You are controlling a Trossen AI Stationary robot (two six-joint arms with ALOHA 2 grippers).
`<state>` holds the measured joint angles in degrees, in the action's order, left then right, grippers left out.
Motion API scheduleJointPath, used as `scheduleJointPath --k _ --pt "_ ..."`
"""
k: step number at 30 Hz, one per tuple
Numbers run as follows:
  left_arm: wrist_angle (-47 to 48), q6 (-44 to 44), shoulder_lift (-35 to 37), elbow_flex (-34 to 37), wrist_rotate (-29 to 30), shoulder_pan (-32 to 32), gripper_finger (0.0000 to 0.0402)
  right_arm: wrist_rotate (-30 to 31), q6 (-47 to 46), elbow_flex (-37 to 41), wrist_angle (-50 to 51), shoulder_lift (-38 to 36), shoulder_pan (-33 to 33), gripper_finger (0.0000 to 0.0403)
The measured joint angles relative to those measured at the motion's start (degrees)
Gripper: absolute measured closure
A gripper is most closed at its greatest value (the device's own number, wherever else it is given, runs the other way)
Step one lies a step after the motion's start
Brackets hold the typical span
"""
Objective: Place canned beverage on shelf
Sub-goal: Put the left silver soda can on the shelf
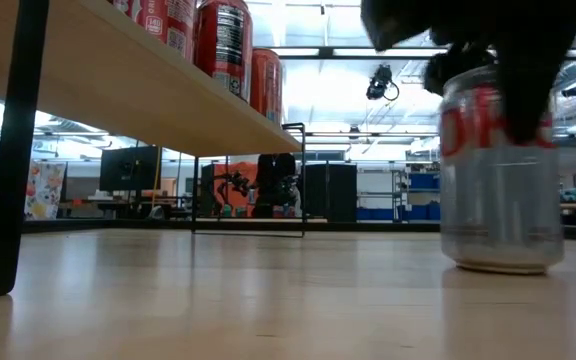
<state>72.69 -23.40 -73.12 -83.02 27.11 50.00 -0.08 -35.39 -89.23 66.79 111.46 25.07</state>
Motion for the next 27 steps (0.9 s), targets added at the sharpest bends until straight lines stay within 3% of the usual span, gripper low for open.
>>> scheduleJointPath --k 3,6,12,20,27 --pt "0.00 0.00 0.00 0.00 0.00 0.00 0.0002 -0.60 -18.15 0.00 -1.43 0.00 -0.98 0.0053" --pt "0.00 -0.02 0.00 0.00 0.00 0.00 0.0002 -1.25 -25.49 0.00 -2.00 0.04 -1.63 0.0037" --pt "0.00 -0.02 0.00 0.00 0.00 0.00 0.0002 0.14 -19.40 0.00 -3.90 0.04 -2.15 0.0018" --pt "0.00 -0.82 0.00 0.00 0.01 0.00 0.0002 -3.47 -13.34 0.00 -2.73 0.04 -3.21 0.0007" --pt "0.31 -1.46 0.00 0.00 0.00 0.55 0.0002 0.18 -9.39 1.23 -3.85 0.03 -1.03 0.0012"
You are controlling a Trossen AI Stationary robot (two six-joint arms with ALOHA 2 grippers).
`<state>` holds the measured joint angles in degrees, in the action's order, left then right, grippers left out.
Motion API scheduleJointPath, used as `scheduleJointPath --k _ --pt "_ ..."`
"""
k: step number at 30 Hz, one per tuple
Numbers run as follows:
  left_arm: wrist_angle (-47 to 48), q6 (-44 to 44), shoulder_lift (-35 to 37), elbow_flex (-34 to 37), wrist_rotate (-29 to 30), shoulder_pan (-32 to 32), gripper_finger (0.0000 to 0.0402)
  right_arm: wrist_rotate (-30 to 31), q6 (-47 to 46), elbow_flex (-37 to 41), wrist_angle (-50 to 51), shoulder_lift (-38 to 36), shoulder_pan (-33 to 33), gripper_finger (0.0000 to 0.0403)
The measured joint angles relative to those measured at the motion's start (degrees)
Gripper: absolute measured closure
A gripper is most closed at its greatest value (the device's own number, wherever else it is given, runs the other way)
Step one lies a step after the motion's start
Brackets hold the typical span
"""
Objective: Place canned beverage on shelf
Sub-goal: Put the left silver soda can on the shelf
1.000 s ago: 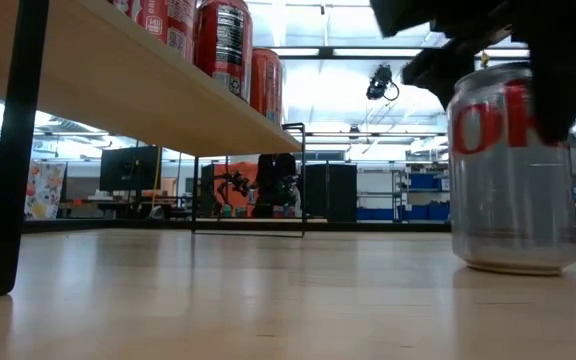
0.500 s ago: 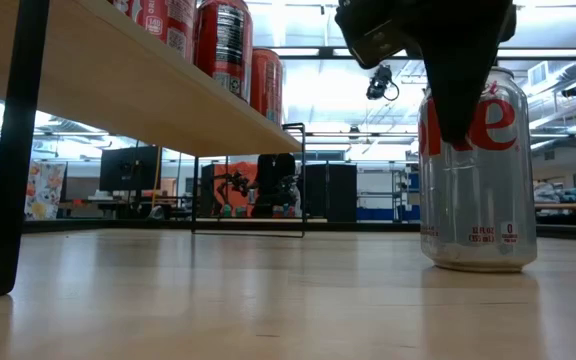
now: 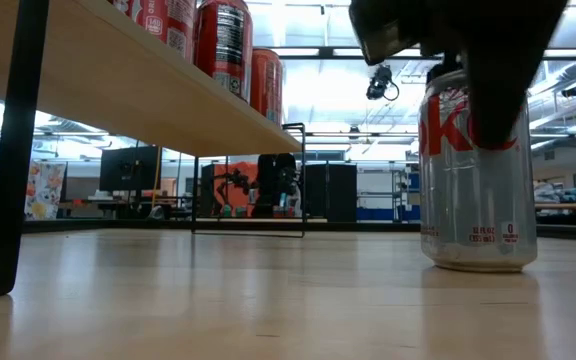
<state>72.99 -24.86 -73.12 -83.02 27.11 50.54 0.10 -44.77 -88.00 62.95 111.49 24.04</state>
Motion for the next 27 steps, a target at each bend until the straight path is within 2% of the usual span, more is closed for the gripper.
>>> scheduleJointPath --k 7,15,19,27 --pt "0.00 0.40 0.01 0.00 0.00 -0.04 0.0002 -2.71 -1.43 3.50 -3.16 -0.01 -0.81 0.0028" --pt "-0.02 0.46 0.00 0.00 0.00 -0.31 0.0002 -3.67 -2.13 3.58 -6.03 -0.02 -2.75 0.0088" --pt "0.04 0.46 0.00 0.00 0.00 -0.31 0.0002 -3.30 -3.26 3.58 -9.39 -0.03 -3.41 0.0088" --pt "0.04 0.55 0.00 0.00 0.00 -0.33 0.0002 2.16 -1.93 3.60 -13.53 -0.03 -4.01 0.0066"
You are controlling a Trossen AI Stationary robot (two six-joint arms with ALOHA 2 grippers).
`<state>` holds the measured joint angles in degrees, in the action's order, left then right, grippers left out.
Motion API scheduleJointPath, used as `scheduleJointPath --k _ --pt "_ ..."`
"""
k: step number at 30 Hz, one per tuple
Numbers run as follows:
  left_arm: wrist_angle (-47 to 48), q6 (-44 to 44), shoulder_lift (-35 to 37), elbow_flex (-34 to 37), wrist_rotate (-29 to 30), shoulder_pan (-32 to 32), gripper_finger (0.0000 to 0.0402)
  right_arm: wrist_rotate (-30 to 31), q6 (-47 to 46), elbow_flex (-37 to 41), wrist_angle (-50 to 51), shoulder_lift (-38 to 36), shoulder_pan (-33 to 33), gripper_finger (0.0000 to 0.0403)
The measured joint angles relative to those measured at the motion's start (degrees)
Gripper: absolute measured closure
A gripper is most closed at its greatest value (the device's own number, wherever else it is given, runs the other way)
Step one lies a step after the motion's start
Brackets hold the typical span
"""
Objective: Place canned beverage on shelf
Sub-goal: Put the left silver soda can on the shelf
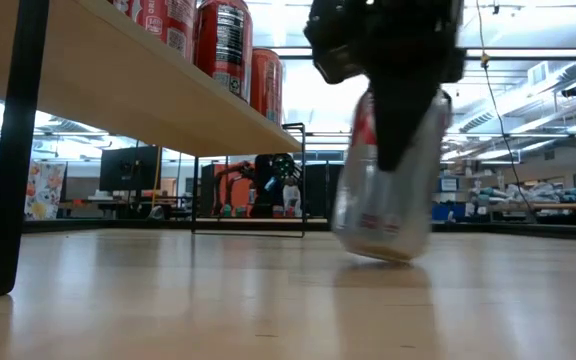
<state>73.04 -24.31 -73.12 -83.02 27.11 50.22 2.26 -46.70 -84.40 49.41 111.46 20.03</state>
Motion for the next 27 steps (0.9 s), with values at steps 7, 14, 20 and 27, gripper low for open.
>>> scheduleJointPath --k 7,14,20,27 --pt "0.02 0.57 0.00 0.00 0.00 0.00 0.0002 2.56 3.18 -0.82 -5.78 0.02 0.07 0.0060" --pt "0.02 0.61 0.00 0.00 0.00 0.00 0.0002 2.79 2.07 -2.67 -3.16 0.09 0.02 0.0064" --pt "0.02 0.59 0.00 0.00 0.00 0.00 0.0002 -0.62 -0.15 -2.67 2.32 0.09 0.07 0.0086" --pt "0.02 0.55 0.00 0.00 0.00 0.00 0.0002 -1.92 -3.08 -2.64 15.56 0.09 0.07 0.0078"
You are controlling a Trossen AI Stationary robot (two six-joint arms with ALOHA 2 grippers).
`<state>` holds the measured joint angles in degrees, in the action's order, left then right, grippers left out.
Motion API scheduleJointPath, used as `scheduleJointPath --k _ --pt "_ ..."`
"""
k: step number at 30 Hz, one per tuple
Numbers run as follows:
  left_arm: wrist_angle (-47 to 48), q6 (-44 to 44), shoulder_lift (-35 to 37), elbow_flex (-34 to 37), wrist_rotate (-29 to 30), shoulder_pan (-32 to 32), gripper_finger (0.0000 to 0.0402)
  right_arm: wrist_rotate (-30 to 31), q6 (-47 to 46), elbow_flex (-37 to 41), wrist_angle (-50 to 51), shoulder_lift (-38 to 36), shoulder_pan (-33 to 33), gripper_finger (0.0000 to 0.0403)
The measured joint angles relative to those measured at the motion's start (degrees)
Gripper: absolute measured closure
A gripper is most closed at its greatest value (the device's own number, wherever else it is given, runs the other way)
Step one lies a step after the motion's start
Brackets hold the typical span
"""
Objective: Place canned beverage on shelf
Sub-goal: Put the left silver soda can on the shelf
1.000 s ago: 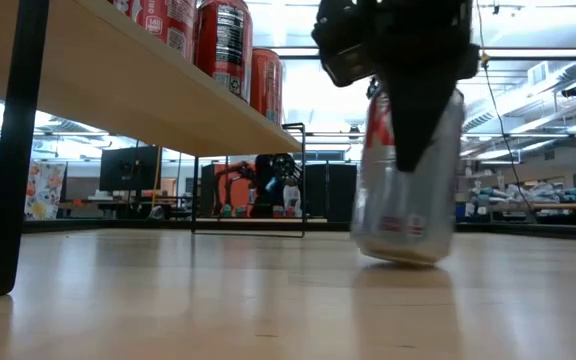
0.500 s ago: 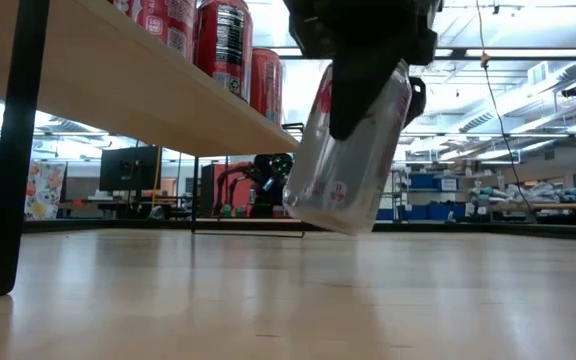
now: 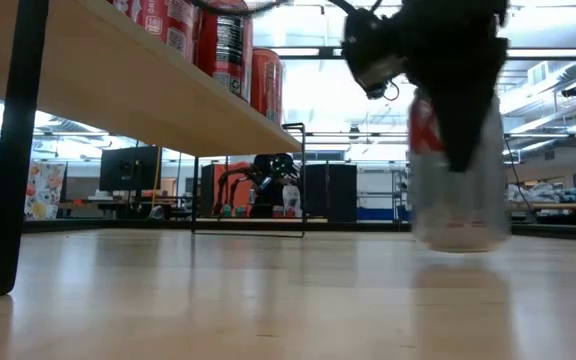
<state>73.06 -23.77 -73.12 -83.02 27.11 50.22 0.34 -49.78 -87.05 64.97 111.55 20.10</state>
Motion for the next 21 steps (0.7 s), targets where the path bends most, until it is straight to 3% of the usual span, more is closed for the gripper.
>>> scheduleJointPath --k 6,13,21 --pt "0.00 -0.02 0.00 0.00 0.00 0.00 0.0002 -1.31 3.11 0.16 1.72 0.00 0.00 0.0070" --pt "0.00 -0.11 0.00 0.00 -0.42 0.00 0.0002 -3.66 4.34 1.00 1.48 -0.13 -1.25 0.0010" --pt "0.02 -0.02 0.00 0.00 -0.42 0.00 0.0002 -3.72 4.10 -2.09 4.29 -0.13 -3.08 0.0021"
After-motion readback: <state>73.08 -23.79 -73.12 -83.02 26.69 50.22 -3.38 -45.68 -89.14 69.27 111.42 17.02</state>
